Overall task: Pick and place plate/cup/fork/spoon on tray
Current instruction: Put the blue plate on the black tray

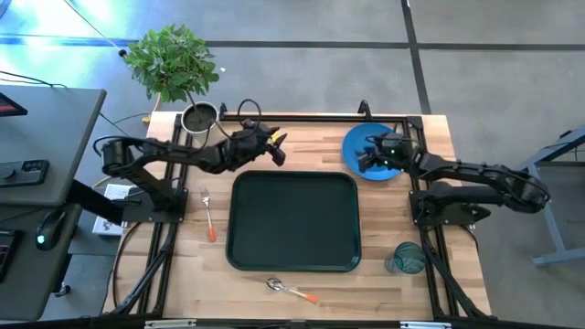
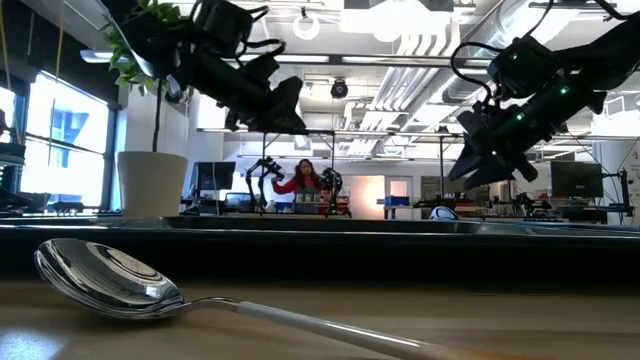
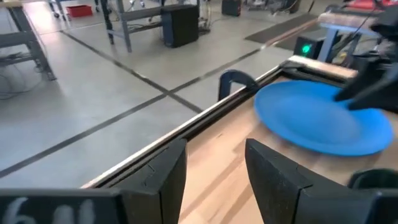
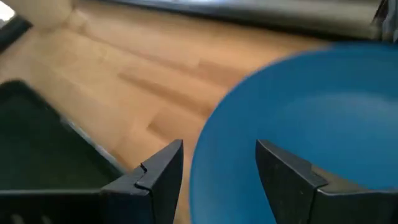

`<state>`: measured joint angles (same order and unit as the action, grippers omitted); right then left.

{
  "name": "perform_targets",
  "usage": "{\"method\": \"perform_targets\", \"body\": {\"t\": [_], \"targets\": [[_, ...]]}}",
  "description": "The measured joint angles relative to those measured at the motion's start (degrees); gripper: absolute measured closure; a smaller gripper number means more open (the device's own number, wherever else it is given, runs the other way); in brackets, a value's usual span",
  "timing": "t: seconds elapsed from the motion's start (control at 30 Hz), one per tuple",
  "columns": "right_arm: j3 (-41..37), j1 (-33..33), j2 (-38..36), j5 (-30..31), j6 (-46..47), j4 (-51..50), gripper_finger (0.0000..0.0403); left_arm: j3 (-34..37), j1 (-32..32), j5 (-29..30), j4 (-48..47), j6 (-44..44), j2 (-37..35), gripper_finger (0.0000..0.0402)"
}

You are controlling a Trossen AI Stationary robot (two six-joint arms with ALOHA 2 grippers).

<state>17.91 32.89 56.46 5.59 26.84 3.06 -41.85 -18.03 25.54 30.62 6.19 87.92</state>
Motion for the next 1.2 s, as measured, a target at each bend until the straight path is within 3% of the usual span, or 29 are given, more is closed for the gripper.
{"method": "perform_targets", "body": {"t": [0.3, 0.57, 0.8, 1.2], "targets": [[0.0, -7.28, -3.95, 5.14, 19.67, -9.18, 0.021, 0.49, -2.37, 0.41, -0.23, -6.33, 0.71, 0.0247], [0.0, -13.07, -7.9, 1.02, 37.97, -19.13, 0.021, 1.42, -6.14, -0.12, -0.98, -9.59, 3.27, 0.0247], [0.0, -16.53, -8.12, 1.27, 52.05, -35.46, 0.021, 1.42, -9.73, -6.01, -1.14, -8.42, 6.7, 0.0247], [0.0, -18.11, -5.92, 5.22, 60.6, -40.12, 0.021, 1.4, -10.59, -7.26, 0.34, -8.38, 10.96, 0.0248]]}}
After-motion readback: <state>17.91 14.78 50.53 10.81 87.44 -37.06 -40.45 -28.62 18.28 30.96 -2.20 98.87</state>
